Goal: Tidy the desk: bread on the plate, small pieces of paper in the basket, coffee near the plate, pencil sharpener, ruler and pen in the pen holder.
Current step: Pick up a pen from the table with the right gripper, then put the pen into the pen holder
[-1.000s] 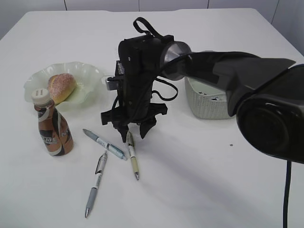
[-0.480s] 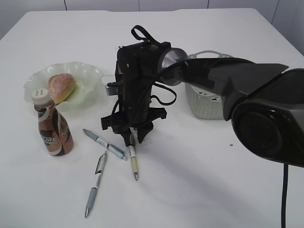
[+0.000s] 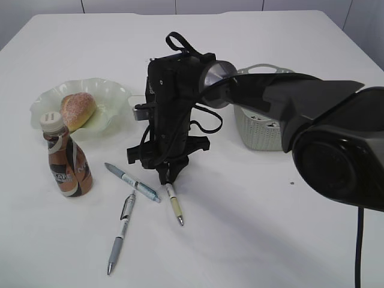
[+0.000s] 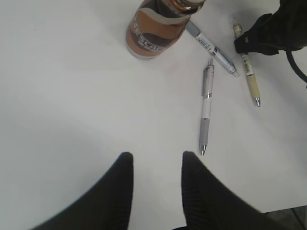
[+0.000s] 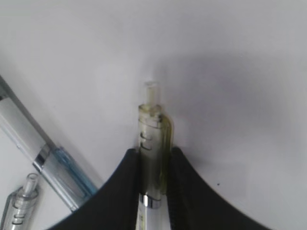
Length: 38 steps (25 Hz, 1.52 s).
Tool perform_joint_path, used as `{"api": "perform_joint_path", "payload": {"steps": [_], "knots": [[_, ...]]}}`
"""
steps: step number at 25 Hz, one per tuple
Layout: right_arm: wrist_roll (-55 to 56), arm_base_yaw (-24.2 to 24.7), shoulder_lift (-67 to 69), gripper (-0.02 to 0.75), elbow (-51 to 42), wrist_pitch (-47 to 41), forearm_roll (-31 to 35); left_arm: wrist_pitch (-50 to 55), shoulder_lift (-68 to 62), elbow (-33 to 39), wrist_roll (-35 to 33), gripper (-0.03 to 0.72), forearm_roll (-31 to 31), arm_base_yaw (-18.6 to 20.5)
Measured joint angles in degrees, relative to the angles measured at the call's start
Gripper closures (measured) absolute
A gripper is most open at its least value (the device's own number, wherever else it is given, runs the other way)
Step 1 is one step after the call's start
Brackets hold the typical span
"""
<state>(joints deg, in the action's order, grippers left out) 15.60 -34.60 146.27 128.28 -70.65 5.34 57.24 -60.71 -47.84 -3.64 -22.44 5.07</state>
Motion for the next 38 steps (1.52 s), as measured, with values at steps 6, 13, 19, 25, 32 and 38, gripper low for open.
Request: {"api": "perform_joint_path", "payload": {"steps": [6,13,19,25,32,38], "knots": [[0.0,0.0,0.0,0.640,0.1,0.0,0.1,0.0,0.0,0.0,0.0,0.434,0.0,0.0],[-1.0,0.0,-0.8,0.641,0.1,0.0,2.4,0.0,0.0,0.0,0.0,0.434,0.0,0.0],[-2.1,0.1,-3.6,0.641,0.1,0.0,2.4,0.0,0.0,0.0,0.0,0.434,0.0,0.0],[-5.0,1.2,-6.9,0.641,0.1,0.0,3.2,0.2,0.0,0.0,0.0,0.434,0.0,0.0],[-7.9,8.0,-12.4,0.643,0.1,-0.1,6.7,0.3,0.0,0.0,0.0,0.434,0.0,0.0],[-10.6,17.8,-13.7,0.643,3.9,-0.2,17.2,0.3,0.0,0.0,0.0,0.434,0.0,0.0]]}}
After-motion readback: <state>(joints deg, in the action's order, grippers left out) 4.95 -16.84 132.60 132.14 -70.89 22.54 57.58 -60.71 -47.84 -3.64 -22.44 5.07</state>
